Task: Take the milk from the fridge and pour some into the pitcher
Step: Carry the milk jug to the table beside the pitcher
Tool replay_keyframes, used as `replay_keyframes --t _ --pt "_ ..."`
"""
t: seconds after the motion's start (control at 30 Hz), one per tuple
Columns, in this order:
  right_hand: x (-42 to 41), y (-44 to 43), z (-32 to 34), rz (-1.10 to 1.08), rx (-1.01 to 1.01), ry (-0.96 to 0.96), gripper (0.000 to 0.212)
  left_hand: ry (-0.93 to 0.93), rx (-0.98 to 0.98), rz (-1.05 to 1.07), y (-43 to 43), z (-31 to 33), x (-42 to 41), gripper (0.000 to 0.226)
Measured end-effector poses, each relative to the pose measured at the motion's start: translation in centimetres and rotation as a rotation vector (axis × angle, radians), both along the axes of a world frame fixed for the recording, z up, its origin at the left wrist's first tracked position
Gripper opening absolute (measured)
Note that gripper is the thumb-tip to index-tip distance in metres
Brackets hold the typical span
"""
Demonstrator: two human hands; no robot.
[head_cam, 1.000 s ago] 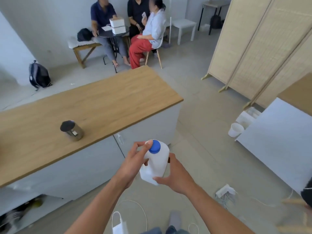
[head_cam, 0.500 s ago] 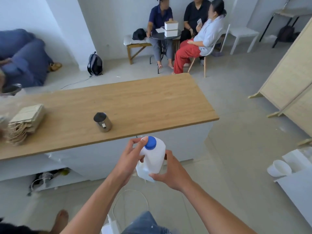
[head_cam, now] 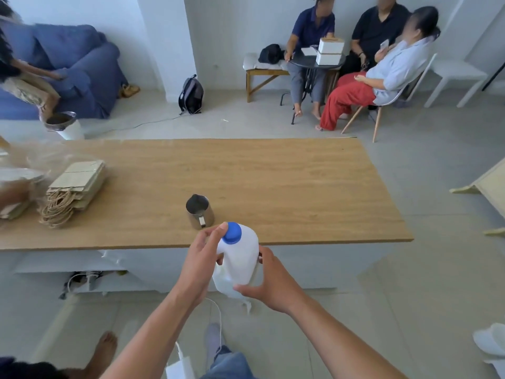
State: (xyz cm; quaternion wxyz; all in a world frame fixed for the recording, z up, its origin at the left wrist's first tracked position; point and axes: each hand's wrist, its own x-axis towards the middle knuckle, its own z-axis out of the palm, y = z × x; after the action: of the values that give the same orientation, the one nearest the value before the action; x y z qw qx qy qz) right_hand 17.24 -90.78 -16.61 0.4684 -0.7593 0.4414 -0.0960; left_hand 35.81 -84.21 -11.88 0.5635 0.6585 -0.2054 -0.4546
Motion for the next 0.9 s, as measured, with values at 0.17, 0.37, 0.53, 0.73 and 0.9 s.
replay_keyframes --t 0.17,0.37,0.53,0.73,0.9 --pt "7.0 -3.5 -1.0 0.070 0.027 0.027 0.105 -0.047 0.045 -0.006 -2.3 0.1 7.5 0.031" --pt "15.3 -6.3 -2.3 0.158 0.045 0.053 0.099 -0.046 0.062 0.097 -3.5 -1.6 16.5 0.033" --pt "20.4 -8.0 -3.1 0.188 -0.007 0.064 0.073 -0.038 0.058 0.141 -4.2 -2.6 22.3 0.031" --pt "23.6 -10.4 -3.3 0.162 -0.091 0.108 0.063 -0.030 0.036 0.208 -5.4 -4.3 26.3 0.038" --pt "24.7 -12.0 -4.2 0.116 -0.238 0.155 0.057 -0.039 0.010 0.240 -7.0 -5.4 27.5 0.039"
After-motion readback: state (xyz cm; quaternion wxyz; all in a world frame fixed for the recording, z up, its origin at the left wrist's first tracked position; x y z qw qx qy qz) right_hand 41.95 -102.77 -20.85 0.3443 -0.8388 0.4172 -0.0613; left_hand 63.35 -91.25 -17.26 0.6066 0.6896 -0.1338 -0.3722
